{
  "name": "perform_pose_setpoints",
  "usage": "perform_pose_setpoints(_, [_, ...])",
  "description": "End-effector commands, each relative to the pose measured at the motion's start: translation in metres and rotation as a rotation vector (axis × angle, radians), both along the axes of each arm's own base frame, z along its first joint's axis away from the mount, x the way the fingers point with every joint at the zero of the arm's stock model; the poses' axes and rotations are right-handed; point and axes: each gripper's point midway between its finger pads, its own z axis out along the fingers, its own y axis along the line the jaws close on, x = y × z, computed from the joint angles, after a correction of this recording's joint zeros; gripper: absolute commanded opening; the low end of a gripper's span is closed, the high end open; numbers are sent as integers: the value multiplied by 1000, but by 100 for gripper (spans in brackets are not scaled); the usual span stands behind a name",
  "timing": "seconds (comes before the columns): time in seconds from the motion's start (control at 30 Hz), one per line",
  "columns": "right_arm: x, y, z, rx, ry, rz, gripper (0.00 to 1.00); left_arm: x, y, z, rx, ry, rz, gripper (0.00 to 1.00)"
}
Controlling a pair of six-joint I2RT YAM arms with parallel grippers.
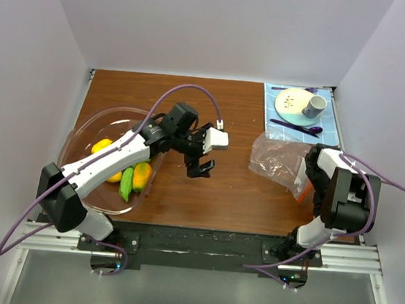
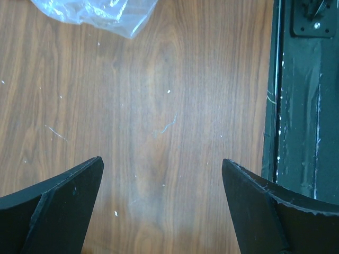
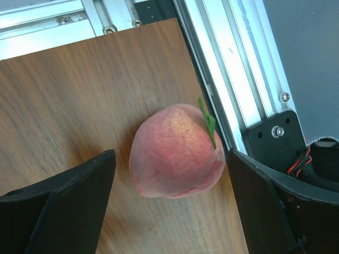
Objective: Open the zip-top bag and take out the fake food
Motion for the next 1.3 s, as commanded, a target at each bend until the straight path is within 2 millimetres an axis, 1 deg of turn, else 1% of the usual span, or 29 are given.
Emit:
perform_pose_setpoints(0.0, [-32, -5, 34, -7, 244, 32, 85, 2, 5, 1, 2, -49, -9, 100])
perform_pose_setpoints(0.1, [-29, -6, 32, 16, 292, 47, 74, 5, 3, 2, -1, -58, -4, 100])
perform_pose_setpoints(0.2, [-28, -4, 29, 42, 316, 45, 70, 7, 2, 5, -3, -65, 0, 100])
perform_pose_setpoints(0.33, [-29, -3, 28, 50, 315, 40, 69, 9, 3, 9, -8, -79, 10, 100])
perform_pose_setpoints(0.37, [-28, -2, 28, 52, 314, 43, 68, 9, 3, 10, -9, -83, 12, 100])
perform_pose_setpoints(0.4, [-28, -2, 28, 60, 316, 49, 61, 9, 4, 11, -11, -87, 13, 100])
perform_pose_setpoints(0.43, [-27, -2, 27, 62, 298, 53, 50, 10, 5, 12, -11, -94, 21, 100])
perform_pose_setpoints(0.47, [-26, -2, 27, 66, 283, 55, 44, 10, 6, 13, -14, -95, 25, 100])
perform_pose_setpoints(0.5, [-25, 1, 28, 88, 276, 69, 34, 9, 6, 14, -16, -97, 26, 100])
perform_pose_setpoints(0.53, [-15, -1, 28, 88, 224, 86, 18, 9, 7, 14, -21, -101, 30, 100])
perform_pose_setpoints(0.6, [-3, -4, 42, 86, 126, 164, 3, 9, 8, 16, -26, -106, 40, 100])
perform_pose_setpoints(0.63, [14, -8, 50, 61, 43, 200, 0, 10, 9, 19, -32, -114, 49, 100])
perform_pose_setpoints(0.67, [22, -10, 66, 26, -50, 237, 0, 11, 10, 24, -39, -122, 55, 100])
perform_pose_setpoints(0.7, [26, -13, 76, 27, -52, 311, 0, 13, 11, 28, -47, -125, 69, 100])
perform_pose_setpoints(0.73, [42, -17, 83, -9, -126, 351, 0, 15, 12, 34, -61, -137, 79, 100])
perform_pose_setpoints(0.77, [45, -17, 92, -12, -166, 390, 0, 17, 13, 38, -70, -142, 86, 100])
perform_pose_setpoints(0.8, [48, -17, 97, -7, -160, 431, 0, 21, 15, 43, -81, -154, 98, 100])
perform_pose_setpoints(0.87, [63, -11, 105, 33, -211, 487, 0, 26, 16, 53, -98, -175, 121, 100])
perform_pose_setpoints(0.9, [69, -5, 110, 63, -198, 563, 0, 35, 20, 62, -111, -189, 153, 100])
perform_pose_setpoints(0.97, [93, 6, 124, 82, -256, 677, 0, 54, 30, 75, -126, -212, 226, 100])
perform_pose_setpoints(1.0, [99, 12, 132, 82, -252, 756, 0, 74, 47, 90, -152, -221, 308, 100])
perform_pose_setpoints(1.03, [115, 27, 148, 69, -294, 842, 0, 89, 58, 100, -175, -233, 364, 100])
perform_pose_setpoints(1.07, [123, 37, 157, 67, -309, 901, 0, 102, 71, 107, -196, -232, 410, 100])
perform_pose_setpoints(1.1, [133, 58, 166, 67, -312, 1007, 0, 129, 107, 124, -227, -244, 537, 100])
perform_pose_setpoints(1.13, [141, 69, 186, 54, -351, 1054, 0, 146, 126, 126, -240, -235, 594, 100])
perform_pose_setpoints(1.17, [148, 85, 194, 75, -383, 1115, 0, 157, 144, 130, -265, -210, 641, 100])
perform_pose_setpoints(1.2, [159, 112, 214, 82, -422, 1233, 0, 176, 189, 139, -266, -223, 746, 100])
perform_pose_setpoints(1.23, [166, 128, 218, 96, -420, 1288, 0, 187, 207, 132, -257, -196, 785, 100])
perform_pose_setpoints(1.27, [170, 143, 225, 102, -429, 1334, 0, 197, 247, 131, -242, -206, 872, 100])
